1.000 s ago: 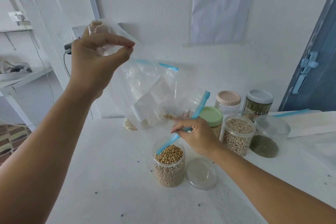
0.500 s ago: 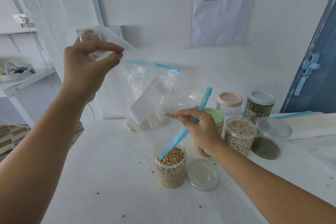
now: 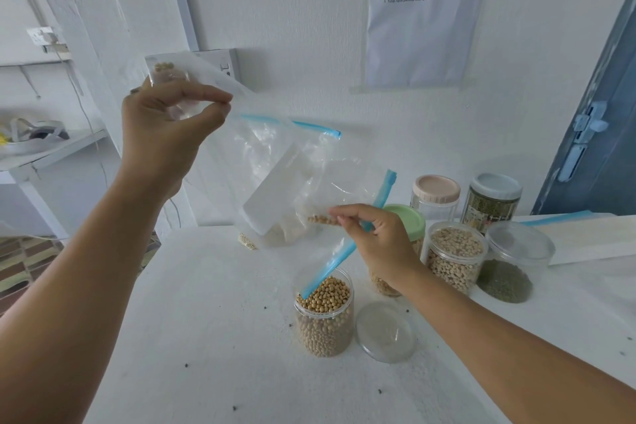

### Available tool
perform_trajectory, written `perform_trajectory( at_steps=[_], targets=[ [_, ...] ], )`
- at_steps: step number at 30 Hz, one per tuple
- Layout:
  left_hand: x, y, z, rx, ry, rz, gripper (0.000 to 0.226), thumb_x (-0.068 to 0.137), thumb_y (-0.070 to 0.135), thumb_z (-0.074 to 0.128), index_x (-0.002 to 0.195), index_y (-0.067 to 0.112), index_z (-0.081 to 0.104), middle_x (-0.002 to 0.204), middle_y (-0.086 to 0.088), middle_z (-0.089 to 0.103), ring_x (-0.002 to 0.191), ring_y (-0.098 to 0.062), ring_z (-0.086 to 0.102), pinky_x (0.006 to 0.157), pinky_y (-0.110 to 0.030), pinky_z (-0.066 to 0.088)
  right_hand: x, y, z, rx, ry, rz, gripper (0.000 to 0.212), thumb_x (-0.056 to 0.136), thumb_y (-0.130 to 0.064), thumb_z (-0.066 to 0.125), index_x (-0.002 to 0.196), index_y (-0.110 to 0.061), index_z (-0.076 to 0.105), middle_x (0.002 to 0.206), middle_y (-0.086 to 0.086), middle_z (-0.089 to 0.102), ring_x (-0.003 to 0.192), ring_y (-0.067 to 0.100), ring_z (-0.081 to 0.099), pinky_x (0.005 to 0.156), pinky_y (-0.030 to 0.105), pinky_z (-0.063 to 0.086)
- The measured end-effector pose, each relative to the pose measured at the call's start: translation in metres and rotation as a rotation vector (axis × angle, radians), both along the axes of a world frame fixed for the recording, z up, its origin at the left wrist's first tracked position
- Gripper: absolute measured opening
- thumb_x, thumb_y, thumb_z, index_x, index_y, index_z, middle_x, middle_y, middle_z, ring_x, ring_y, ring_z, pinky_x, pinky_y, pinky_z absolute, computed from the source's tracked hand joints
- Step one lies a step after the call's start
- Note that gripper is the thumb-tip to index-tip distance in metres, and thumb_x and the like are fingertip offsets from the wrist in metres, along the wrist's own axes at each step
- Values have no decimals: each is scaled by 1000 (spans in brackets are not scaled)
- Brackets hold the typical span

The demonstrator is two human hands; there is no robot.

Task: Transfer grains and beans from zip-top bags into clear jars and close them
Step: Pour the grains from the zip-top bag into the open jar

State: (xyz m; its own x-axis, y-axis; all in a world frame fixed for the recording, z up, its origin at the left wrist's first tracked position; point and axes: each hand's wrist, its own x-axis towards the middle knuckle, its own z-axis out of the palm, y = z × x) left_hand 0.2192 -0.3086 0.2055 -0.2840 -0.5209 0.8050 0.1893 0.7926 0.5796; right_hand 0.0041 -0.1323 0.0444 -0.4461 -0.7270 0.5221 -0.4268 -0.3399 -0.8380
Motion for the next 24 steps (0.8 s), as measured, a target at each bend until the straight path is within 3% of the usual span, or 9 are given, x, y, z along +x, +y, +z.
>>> perform_trajectory(
  at_steps=[4,11,15,19,24],
  targets=[
    [1,0,-2,-3,-3,-4,27,83,16,84,85,43,83,87,13,70,95,-13,59,87,-30,48,1,0,0,16,6,2,22,95,-2,71,100,-21,81,99,-15,79,99,1,71,90,11,50],
    [-1,-2,-4,17,11,-7,24,83,16,83,86,40,84,86,8,72,94,-17,60,87,-33,47,0,-5,-2,0,24,-49,13,93,-9,76,97,-21,81,95,-13,77,98,12,70,93,21,53],
    [1,-5,-5,47,30,-4,26,82,15,84,85,41,84,85,15,71,94,-15,59,87,-31,46,-2,-3,-4,38,11,-5,20,101,-16,65,111,-27,79,115,-20,74,120,0,63,106,19,46],
    [3,-7,-8,61,35,-13,28,82,13,84,84,41,84,90,5,69,97,-16,60,90,-31,48,-6,-4,-5,21,-37,32,35,104,-4,56,117,-28,77,133,-14,70,133,-1,56,113,18,41],
    [2,-4,-11,49,16,-11,27,83,13,84,84,40,83,92,-5,66,95,-17,58,90,-34,47,-2,-5,-6,8,-26,31,30,99,3,63,112,-18,79,110,-9,79,110,8,72,103,24,54]
  ],
)
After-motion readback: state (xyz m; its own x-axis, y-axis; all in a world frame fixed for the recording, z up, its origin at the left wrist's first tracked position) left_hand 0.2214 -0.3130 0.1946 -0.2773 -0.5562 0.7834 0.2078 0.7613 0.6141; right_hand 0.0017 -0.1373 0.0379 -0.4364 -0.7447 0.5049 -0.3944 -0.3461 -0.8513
